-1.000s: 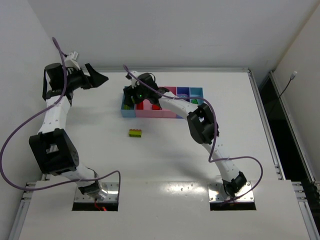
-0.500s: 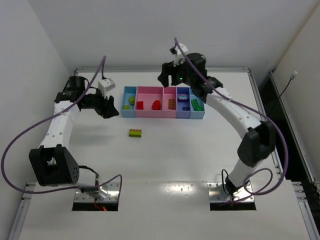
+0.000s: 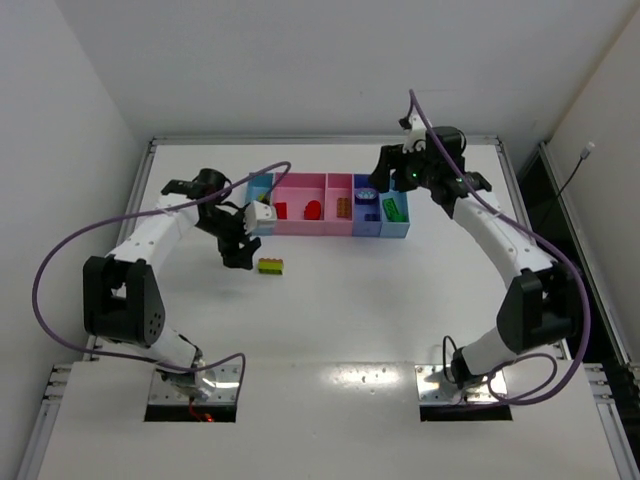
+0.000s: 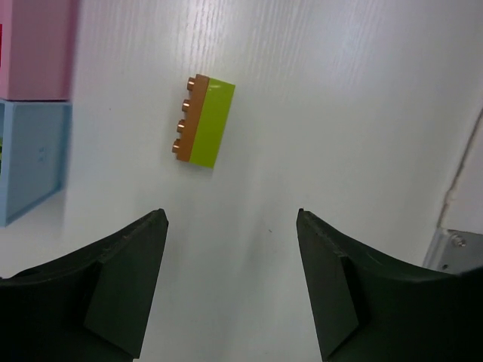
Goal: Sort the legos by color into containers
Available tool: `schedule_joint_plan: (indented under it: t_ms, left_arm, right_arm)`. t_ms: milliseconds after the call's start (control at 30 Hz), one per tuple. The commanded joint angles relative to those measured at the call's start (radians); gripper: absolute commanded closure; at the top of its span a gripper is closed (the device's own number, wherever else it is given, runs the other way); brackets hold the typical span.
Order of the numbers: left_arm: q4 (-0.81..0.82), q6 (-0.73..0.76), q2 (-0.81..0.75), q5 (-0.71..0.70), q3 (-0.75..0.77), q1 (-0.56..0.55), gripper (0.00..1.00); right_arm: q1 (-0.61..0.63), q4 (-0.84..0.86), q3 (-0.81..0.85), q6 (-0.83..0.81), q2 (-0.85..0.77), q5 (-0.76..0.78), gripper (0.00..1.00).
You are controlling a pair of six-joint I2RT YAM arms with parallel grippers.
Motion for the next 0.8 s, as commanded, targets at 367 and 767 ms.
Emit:
schedule_joint_plan:
  t_ms: [367, 767]
  left_arm:
    - [0.22, 0.125, 0.031, -0.093, -0.054, -0.109, 0.26]
    - [0.312, -0.236, -0.001, -0.117, -0.088, -0.152, 0.34]
  right_arm:
    - [-0.107, 0.002, -0.061, 0.062, -0.091, -0.165, 0.3]
    - [-0.125, 0.002, -0.07, 0.062, -0.073, -0.185, 0.3]
